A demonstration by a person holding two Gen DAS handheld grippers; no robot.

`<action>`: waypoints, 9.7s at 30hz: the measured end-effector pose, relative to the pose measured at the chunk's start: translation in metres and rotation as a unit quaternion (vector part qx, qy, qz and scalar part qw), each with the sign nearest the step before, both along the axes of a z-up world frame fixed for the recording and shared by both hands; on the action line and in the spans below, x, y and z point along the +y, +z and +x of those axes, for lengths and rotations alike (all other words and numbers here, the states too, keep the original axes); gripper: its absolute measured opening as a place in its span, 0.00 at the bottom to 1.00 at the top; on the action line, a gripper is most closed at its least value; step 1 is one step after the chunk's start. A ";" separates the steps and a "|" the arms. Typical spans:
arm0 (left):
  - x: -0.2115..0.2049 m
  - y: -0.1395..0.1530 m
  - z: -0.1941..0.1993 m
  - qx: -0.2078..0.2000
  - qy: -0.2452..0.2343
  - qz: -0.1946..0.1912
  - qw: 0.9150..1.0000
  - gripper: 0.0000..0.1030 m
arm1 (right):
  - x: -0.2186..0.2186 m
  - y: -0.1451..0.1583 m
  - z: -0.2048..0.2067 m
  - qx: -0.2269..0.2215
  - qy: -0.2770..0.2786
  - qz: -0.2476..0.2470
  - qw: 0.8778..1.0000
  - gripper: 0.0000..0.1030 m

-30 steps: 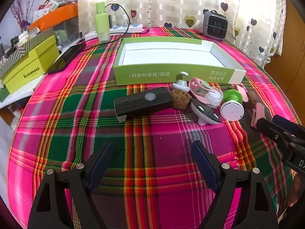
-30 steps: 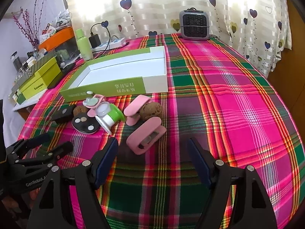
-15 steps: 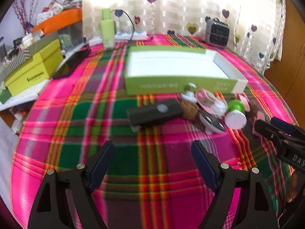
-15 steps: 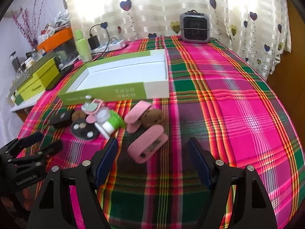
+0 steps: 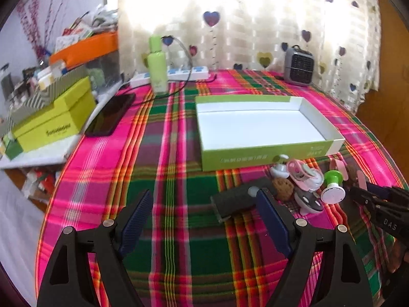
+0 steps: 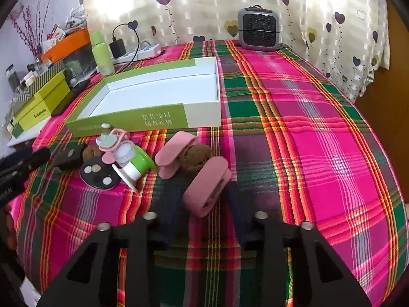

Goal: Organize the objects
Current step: 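Move the right tool toward the pink clip while the left tool approaches the black rectangular device, then close the right tool on the pink clip while the left tool grasps the black device, then carry the pink clip with the right tool into the white tray while the left tool carries the black device, then open the left tool to drop the black device while the right tool releases the pink clip, then withdraw both open tools from the tray back toward the remaining items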

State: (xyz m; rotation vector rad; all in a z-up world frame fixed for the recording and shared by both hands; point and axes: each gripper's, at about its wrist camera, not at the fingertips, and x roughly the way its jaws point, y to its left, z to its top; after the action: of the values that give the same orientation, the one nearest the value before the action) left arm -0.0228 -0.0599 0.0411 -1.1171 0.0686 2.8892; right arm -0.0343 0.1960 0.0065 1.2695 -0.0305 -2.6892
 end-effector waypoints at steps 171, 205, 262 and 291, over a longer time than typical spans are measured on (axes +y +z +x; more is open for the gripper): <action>0.059 0.000 -0.156 -0.091 -0.079 0.098 0.988 0.25 | -0.041 0.025 -0.149 -0.011 0.095 -0.011 0.995 0.18; 0.068 -0.024 -0.191 -0.127 -0.062 0.085 0.986 0.25 | -0.047 0.003 -0.186 -0.033 0.093 0.026 0.995 0.18; 0.055 0.020 -0.067 -0.042 -0.028 0.074 0.996 0.46 | -0.031 0.045 -0.074 0.041 0.061 0.001 0.997 0.44; 0.059 -0.013 -0.008 -0.059 -0.110 0.109 0.986 0.46 | -0.002 0.024 -0.013 0.038 0.083 -0.018 0.996 0.44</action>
State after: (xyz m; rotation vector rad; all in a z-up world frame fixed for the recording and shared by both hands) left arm -0.0310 -0.0007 0.0282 -1.1554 -0.1196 2.5607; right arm -0.0475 0.1940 0.0304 1.1062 0.0336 -2.5809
